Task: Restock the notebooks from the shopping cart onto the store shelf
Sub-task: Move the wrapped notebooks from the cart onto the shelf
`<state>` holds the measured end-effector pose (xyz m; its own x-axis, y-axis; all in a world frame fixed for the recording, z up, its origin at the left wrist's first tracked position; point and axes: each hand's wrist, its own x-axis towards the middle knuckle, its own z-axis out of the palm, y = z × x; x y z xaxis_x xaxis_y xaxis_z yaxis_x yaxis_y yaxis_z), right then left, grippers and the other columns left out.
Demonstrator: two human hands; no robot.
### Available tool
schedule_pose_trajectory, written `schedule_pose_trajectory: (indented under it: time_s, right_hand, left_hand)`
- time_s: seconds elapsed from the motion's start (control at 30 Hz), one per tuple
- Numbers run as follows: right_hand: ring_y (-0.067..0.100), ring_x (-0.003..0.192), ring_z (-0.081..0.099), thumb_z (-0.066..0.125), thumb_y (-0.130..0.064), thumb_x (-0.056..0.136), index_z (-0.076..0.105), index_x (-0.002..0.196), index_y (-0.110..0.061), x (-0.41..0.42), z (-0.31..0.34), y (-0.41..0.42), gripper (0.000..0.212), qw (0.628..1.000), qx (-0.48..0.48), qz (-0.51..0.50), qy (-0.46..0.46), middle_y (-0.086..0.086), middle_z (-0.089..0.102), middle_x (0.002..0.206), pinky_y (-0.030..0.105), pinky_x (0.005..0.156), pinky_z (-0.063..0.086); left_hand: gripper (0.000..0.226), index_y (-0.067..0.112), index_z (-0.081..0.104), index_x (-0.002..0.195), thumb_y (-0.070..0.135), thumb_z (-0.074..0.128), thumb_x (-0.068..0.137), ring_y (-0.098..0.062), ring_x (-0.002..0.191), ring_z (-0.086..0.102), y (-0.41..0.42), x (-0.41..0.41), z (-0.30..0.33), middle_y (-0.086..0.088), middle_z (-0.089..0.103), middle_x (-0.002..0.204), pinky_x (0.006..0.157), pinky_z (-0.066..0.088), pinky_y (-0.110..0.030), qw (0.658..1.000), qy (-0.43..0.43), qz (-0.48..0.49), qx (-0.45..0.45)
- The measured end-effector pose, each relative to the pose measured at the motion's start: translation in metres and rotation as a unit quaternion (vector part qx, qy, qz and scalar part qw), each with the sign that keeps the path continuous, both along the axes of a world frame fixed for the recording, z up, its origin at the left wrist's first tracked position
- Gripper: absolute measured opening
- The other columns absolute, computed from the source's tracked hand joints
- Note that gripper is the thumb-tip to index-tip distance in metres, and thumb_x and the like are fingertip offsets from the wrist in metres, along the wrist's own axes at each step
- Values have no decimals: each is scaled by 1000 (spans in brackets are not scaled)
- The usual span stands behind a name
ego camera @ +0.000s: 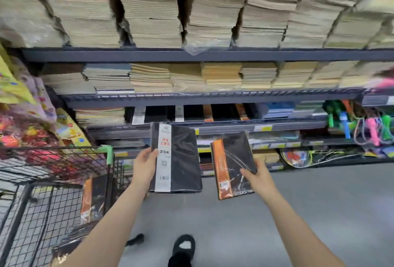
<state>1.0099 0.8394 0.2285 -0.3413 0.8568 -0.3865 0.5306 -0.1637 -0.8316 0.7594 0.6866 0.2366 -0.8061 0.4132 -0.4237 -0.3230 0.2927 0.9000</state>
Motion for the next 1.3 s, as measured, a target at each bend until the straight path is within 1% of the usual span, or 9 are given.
schedule_pose_trajectory:
  time_s: [0.5,0.6,0.8,0.9,1.03,1.1,1.17,1.23,1.3]
  right_hand:
    - [15,94,62,63,-21,86,50,109,-19,-28,-77,157,28,997,-13,6,80,2,63,110,33,84,48]
    - [19,108,59,70,-40,73,46,123,-20,-34,-116,181,59,993,-13,24,115,1,58,125,45,97,46]
    - [18,119,53,78,-56,58,37,136,-23,-57,-173,230,94,978,-4,13,209,-2,49,138,44,106,38]
    - [12,92,58,66,-27,83,37,133,-18,-71,-176,236,58,958,11,10,286,-6,57,113,30,88,43]
    - [6,75,54,58,-13,88,39,128,-13,-77,-183,245,45,938,44,-11,344,-8,56,89,31,79,43]
    - [6,74,54,57,-10,88,42,121,-14,-76,-186,245,37,932,58,-18,356,-8,56,85,31,81,42]
    - [6,73,54,56,-10,89,41,113,-19,-74,-188,247,30,929,61,-2,365,-7,57,84,28,76,42]
    - [10,77,57,58,-12,88,44,116,-15,-74,-191,246,32,937,57,-5,345,-2,60,90,30,74,44]
    - [17,81,62,59,-14,87,50,113,-9,-74,-194,243,28,941,52,13,335,2,66,94,33,76,47]
  left_hand:
    - [23,12,55,116,17,52,94,3,75,61,163,-19,-100,6,59,93,62,43,-4,999,2,4,50]
    - [44,8,47,133,25,54,93,-19,114,54,180,-25,-135,-7,57,128,95,40,-27,997,21,16,72]
    - [16,9,64,99,20,54,92,-13,93,49,218,-65,-149,0,57,95,77,38,-26,980,147,28,129]
    - [35,14,46,58,24,55,90,-19,75,49,236,-90,-155,-10,56,72,65,37,-31,969,206,37,135]
    - [23,0,60,82,19,52,91,-34,92,61,252,-113,-161,-20,62,86,72,41,-33,950,306,57,40]
    - [32,-9,56,107,18,53,89,-42,110,52,257,-119,-160,-29,56,115,88,42,-38,914,392,30,-104]
    - [44,-4,52,119,25,55,87,-42,119,40,255,-110,-153,-29,46,128,102,32,-45,778,556,-15,-290]
    - [56,8,51,127,47,49,86,-36,126,36,250,-88,-151,-21,46,133,109,23,-45,648,683,-104,-320]
    - [68,20,46,135,62,39,83,-29,131,36,246,-69,-163,-12,43,143,110,25,-42,617,699,-236,-274]
